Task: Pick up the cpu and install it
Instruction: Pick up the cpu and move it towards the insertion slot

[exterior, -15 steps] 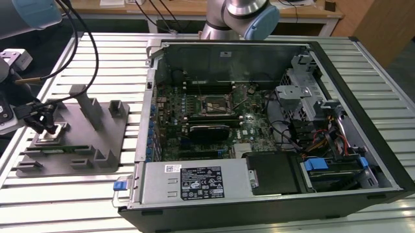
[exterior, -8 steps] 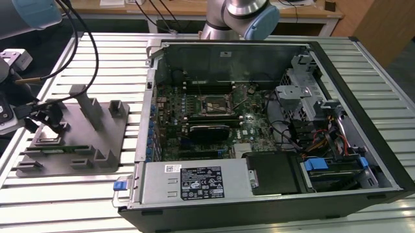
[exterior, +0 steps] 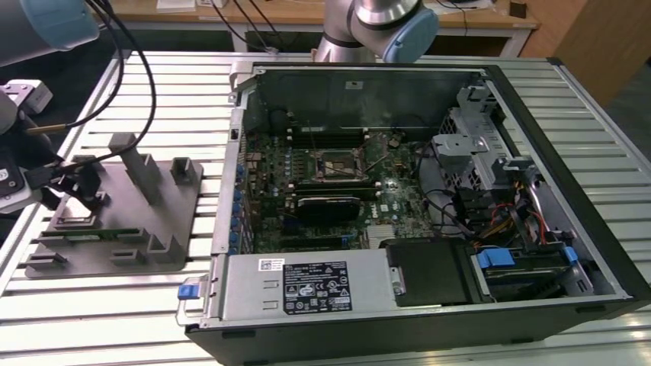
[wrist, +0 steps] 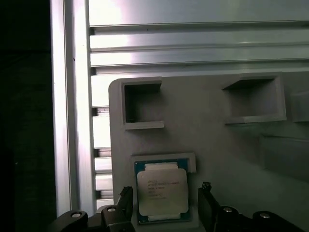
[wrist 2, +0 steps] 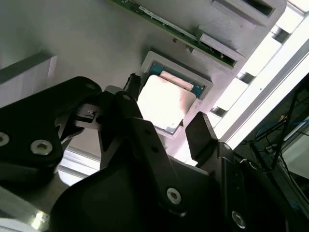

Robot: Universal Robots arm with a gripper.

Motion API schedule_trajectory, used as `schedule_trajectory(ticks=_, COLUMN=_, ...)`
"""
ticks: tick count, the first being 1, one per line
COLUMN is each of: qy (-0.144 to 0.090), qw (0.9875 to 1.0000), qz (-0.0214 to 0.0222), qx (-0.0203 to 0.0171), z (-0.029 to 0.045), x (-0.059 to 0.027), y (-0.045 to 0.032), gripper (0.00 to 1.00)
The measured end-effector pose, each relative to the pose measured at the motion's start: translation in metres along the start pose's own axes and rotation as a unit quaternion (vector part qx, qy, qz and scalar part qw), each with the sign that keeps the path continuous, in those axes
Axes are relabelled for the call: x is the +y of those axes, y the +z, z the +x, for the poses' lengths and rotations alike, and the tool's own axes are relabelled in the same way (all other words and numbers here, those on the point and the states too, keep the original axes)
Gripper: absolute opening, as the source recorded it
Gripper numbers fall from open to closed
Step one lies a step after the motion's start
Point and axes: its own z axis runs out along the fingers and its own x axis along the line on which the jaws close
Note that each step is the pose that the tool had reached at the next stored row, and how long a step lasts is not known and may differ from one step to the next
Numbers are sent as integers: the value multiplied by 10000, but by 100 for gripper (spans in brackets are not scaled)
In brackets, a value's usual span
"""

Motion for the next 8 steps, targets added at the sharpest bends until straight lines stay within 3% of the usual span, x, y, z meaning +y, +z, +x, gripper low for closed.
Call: schedule_trajectory(ticks=8, qy=-174, qw=9998, qz=-6, qx=8, z=3, x=7, y=63, gripper=65)
